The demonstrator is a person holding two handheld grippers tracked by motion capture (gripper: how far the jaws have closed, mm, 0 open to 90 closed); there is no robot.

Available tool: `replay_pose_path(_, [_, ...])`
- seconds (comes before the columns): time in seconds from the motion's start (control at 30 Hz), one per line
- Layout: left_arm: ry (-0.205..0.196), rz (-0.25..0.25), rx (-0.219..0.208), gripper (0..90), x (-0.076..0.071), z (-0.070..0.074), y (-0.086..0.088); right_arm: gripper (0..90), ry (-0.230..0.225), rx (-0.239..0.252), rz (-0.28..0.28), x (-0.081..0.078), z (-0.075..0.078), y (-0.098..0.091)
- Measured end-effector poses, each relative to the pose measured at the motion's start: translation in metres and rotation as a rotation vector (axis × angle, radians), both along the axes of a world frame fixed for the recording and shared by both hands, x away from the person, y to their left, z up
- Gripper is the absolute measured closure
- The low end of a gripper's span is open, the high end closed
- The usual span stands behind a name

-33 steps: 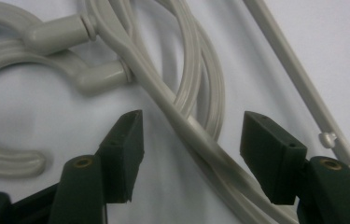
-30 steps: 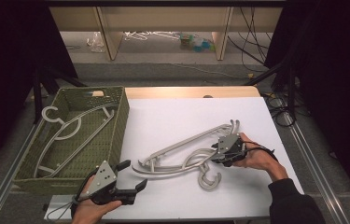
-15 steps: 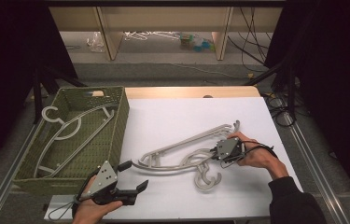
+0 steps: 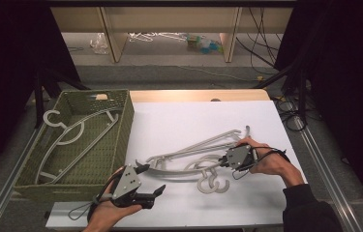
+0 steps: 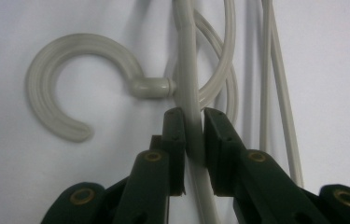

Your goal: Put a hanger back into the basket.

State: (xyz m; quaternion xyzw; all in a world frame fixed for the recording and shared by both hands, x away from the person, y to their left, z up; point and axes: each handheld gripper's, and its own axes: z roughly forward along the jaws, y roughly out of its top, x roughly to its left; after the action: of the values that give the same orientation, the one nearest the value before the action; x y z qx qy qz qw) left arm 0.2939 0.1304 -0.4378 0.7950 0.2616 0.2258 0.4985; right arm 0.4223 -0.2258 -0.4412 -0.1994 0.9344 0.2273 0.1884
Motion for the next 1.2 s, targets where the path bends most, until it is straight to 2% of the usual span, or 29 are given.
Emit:
replay_pose_path(0.03, [-0.001,0.008,0.008,21.8,0.004,0.000,-0.005,79.6,0.012,-0.001,-0.002,-0.001,0.001,0.000])
replay_pose_path(0.07, [-0.006,0.009,0.021,22.8,0.008,0.000,-0.009,79.6,0.001,0.006,0.009,-0.001,0.002,0.000])
replay_pose_path(0.1, [-0.018,-0.003,0.050,25.7,0.012,0.001,-0.015,80.2,0.005,0.031,0.004,-0.004,0.007,-0.001])
replay_pose_path(0.13, [-0.021,-0.012,0.060,26.5,0.015,0.000,-0.020,80.4,0.023,0.036,0.008,-0.005,0.009,-0.002])
replay_pose_path(0.2, [-0.031,-0.039,0.121,26.8,0.023,-0.001,-0.033,80.6,0.025,0.048,0.002,-0.006,0.011,-0.002])
replay_pose_path(0.23, [-0.042,-0.048,0.145,27.0,0.029,-0.004,-0.041,80.9,0.044,0.054,-0.008,-0.009,0.016,-0.004])
replay_pose_path(0.3, [-0.028,-0.061,0.156,26.7,0.035,-0.006,-0.045,80.9,0.032,0.061,-0.004,-0.009,0.017,-0.005])
replay_pose_path(0.33, [-0.027,-0.073,0.179,27.3,0.038,-0.007,-0.047,81.0,0.033,0.056,-0.008,-0.009,0.019,-0.006])
replay_pose_path(0.37, [-0.042,-0.077,0.192,27.9,0.041,-0.009,-0.052,81.1,0.029,0.061,-0.016,-0.010,0.020,-0.007])
replay_pose_path(0.4, [-0.054,-0.098,0.259,28.8,0.048,-0.011,-0.059,81.2,0.033,0.069,-0.012,-0.010,0.022,-0.008])
replay_pose_path(0.53, [-0.062,-0.112,0.280,31.5,0.057,-0.014,-0.069,81.3,0.040,0.064,-0.010,-0.011,0.022,-0.007])
replay_pose_path(0.67, [-0.076,-0.150,0.332,36.5,0.064,-0.017,-0.078,81.4,0.053,0.068,-0.012,-0.012,0.023,-0.006])
replay_pose_path(0.7, [-0.078,-0.179,0.368,38.8,0.066,-0.020,-0.083,81.4,0.050,0.069,-0.013,-0.012,0.022,-0.006])
replay_pose_path(0.73, [-0.078,-0.179,0.368,39.3,0.066,-0.020,-0.083,81.4,0.050,0.069,-0.013,-0.012,0.022,-0.006])
replay_pose_path(0.8, [-0.084,-0.194,0.410,40.1,0.067,-0.024,-0.087,81.5,0.055,0.068,-0.017,-0.012,0.023,-0.006])
replay_pose_path(0.83, [-0.086,-0.198,0.404,44.9,0.068,-0.027,-0.089,81.5,0.052,0.072,-0.010,-0.012,0.023,-0.006])
replay_pose_path(0.93, [-0.108,-0.235,0.420,48.2,0.072,-0.028,-0.091,81.5,0.060,0.068,-0.019,-0.013,0.023,-0.006])
replay_pose_path(0.97, [-0.112,-0.242,0.415,55.1,0.073,-0.028,-0.091,81.5,0.056,0.069,-0.011,-0.012,0.023,-0.005])
replay_pose_path(1.0, [-0.114,-0.249,0.417,55.1,0.074,-0.028,-0.091,81.5,0.056,0.069,-0.011,-0.012,0.023,-0.005])
replay_pose_path(1.07, [-0.126,-0.281,0.421,62.2,0.077,-0.030,-0.093,81.6,0.061,0.072,-0.010,-0.012,0.023,-0.005])
replay_pose_path(1.1, [-0.126,-0.281,0.421,63.9,0.077,-0.030,-0.093,81.6,0.061,0.072,-0.010,-0.012,0.023,-0.005])
replay_pose_path(1.13, [-0.121,-0.289,0.429,63.9,0.077,-0.030,-0.094,81.6,0.064,0.071,-0.013,-0.013,0.023,-0.005])
replay_pose_path(1.17, [-0.141,-0.294,0.458,65.3,0.077,-0.029,-0.095,81.6,0.058,0.070,-0.006,-0.013,0.023,-0.005])
replay_pose_path(1.2, [-0.141,-0.294,0.458,65.7,0.077,-0.029,-0.095,81.6,0.058,0.070,-0.006,-0.013,0.023,-0.005])
